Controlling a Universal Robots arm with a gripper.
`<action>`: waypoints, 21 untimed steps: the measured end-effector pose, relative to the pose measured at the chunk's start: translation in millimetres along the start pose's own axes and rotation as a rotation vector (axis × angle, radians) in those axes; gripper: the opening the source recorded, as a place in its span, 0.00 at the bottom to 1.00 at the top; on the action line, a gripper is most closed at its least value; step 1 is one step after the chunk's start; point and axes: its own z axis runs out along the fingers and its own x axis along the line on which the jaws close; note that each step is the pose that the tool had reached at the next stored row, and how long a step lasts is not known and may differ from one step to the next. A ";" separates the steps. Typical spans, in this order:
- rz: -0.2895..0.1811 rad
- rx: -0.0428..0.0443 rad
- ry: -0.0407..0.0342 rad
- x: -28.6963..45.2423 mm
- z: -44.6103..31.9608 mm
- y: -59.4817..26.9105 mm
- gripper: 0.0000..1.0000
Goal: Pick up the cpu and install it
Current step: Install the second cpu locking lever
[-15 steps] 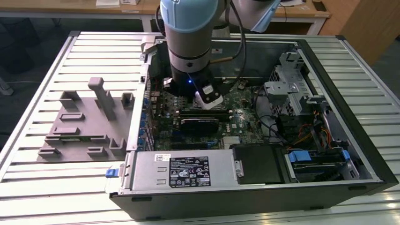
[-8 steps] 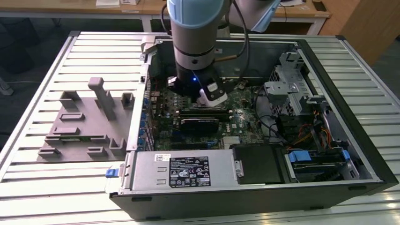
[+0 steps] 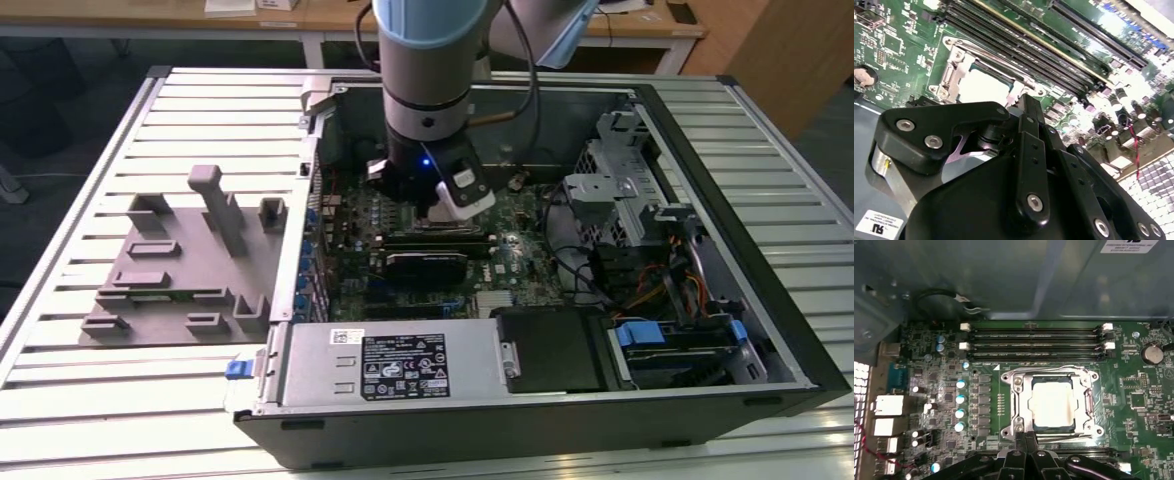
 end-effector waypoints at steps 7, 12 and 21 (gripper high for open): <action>0.001 0.0221 -0.0013 -8.1 3.0 10.8 0.11; 0.004 0.0405 -0.0025 -15.2 4.7 16.5 0.11; 0.008 0.0639 -0.0045 -29.2 8.2 27.5 0.11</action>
